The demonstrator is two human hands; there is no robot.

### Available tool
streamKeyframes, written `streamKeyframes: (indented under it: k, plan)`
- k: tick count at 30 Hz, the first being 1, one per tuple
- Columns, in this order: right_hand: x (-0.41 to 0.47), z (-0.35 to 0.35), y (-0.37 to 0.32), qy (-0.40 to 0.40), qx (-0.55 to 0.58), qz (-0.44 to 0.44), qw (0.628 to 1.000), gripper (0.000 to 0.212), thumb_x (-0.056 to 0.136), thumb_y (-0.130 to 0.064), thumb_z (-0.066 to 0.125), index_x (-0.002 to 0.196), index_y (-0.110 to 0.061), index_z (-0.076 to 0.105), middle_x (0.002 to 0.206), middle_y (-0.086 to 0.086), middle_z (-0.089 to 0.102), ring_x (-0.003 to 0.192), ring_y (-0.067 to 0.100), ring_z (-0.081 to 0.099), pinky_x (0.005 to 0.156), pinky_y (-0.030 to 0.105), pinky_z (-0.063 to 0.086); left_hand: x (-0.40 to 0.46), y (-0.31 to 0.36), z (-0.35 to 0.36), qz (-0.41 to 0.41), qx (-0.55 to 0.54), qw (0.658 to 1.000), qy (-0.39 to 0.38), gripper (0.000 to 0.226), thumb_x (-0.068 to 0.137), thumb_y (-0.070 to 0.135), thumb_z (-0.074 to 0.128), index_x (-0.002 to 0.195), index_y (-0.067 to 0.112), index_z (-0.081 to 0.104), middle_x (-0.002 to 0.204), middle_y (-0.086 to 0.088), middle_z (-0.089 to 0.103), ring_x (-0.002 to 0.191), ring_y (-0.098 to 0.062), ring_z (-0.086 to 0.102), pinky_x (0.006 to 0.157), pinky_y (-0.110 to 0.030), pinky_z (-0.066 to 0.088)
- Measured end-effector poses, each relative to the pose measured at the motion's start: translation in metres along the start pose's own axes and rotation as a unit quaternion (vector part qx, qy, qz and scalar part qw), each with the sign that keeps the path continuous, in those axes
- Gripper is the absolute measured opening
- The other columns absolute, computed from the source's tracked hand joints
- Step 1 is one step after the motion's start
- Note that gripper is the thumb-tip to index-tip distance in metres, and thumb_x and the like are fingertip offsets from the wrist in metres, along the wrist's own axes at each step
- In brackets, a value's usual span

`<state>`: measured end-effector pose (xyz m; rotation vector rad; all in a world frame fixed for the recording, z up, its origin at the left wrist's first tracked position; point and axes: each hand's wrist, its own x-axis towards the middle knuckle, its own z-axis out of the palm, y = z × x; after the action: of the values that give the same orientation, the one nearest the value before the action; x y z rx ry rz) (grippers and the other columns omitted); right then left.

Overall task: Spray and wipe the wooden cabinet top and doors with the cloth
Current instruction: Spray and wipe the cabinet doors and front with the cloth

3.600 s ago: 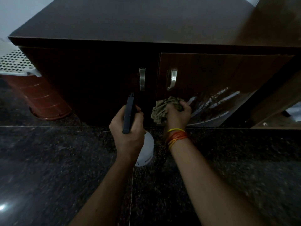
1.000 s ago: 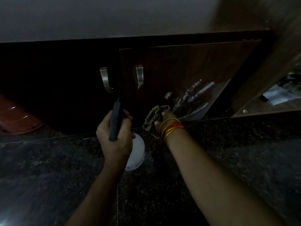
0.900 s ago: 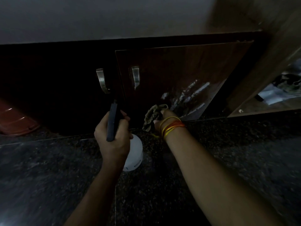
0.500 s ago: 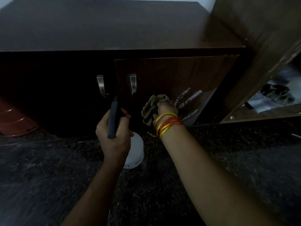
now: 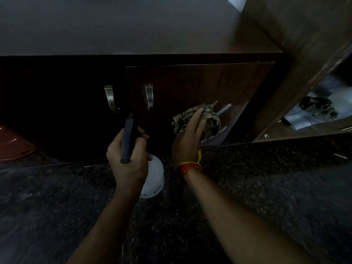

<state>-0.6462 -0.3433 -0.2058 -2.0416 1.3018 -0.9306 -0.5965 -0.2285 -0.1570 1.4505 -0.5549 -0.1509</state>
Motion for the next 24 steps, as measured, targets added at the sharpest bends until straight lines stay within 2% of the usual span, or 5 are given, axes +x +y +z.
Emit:
streamKeyframes:
  k: [2,7,12,16,24]
  plan:
    - [0.006,-0.003,0.021,-0.011,-0.053,-0.022,0.998,0.070,0.096,0.005,0.030,0.151,-0.015,-0.008,0.159,0.011,-0.005,0.147,0.024,-0.005,0.119,0.039,0.016,0.000,0.000,-0.001,-0.002,-0.005,1.000,-0.002,0.014,0.086,0.012,0.049,0.079,0.015,0.060,0.066,0.006,0.062,0.040,-0.016,0.049,0.043,-0.020,0.043]
    - [0.025,-0.015,0.026,0.097,0.048,0.015,0.994,0.060,0.099,0.000,0.030,0.151,-0.013,0.002,0.158,0.018,0.004,0.147,0.029,0.004,0.117,0.048,0.020,0.001,0.001,-0.002,0.000,-0.009,1.000,-0.003,0.013,0.082,0.023,0.049,0.078,0.016,0.060,0.066,0.001,0.062,0.039,-0.017,0.049,0.043,-0.021,0.043]
    - [0.009,0.003,0.003,0.039,-0.020,-0.095,0.995,0.070,0.095,-0.002,0.044,0.150,-0.010,0.001,0.156,0.022,0.009,0.145,0.040,0.001,0.117,0.050,0.013,0.001,0.000,0.005,-0.002,-0.007,1.000,-0.012,0.013,0.079,0.025,0.049,0.076,0.017,0.060,0.070,-0.010,0.060,0.040,-0.020,0.050,0.044,-0.021,0.043]
    - [0.010,0.002,0.013,0.026,-0.094,-0.149,0.984,0.068,0.095,-0.007,0.046,0.150,-0.006,0.004,0.154,0.023,0.016,0.143,0.045,0.006,0.116,0.050,0.014,0.000,-0.004,0.009,-0.005,-0.005,1.000,-0.011,0.012,0.081,0.020,0.048,0.077,0.019,0.060,0.067,0.003,0.063,0.038,-0.016,0.049,0.043,-0.023,0.044]
    - [0.039,-0.024,0.032,0.109,-0.036,-0.028,0.993,0.072,0.089,-0.009,0.043,0.149,-0.003,0.004,0.154,0.027,0.013,0.144,0.041,0.011,0.113,0.057,0.021,0.000,-0.003,0.019,0.003,0.000,1.000,-0.009,0.014,0.083,0.007,0.047,0.077,0.012,0.059,0.066,0.008,0.063,0.039,-0.012,0.049,0.044,-0.020,0.044]
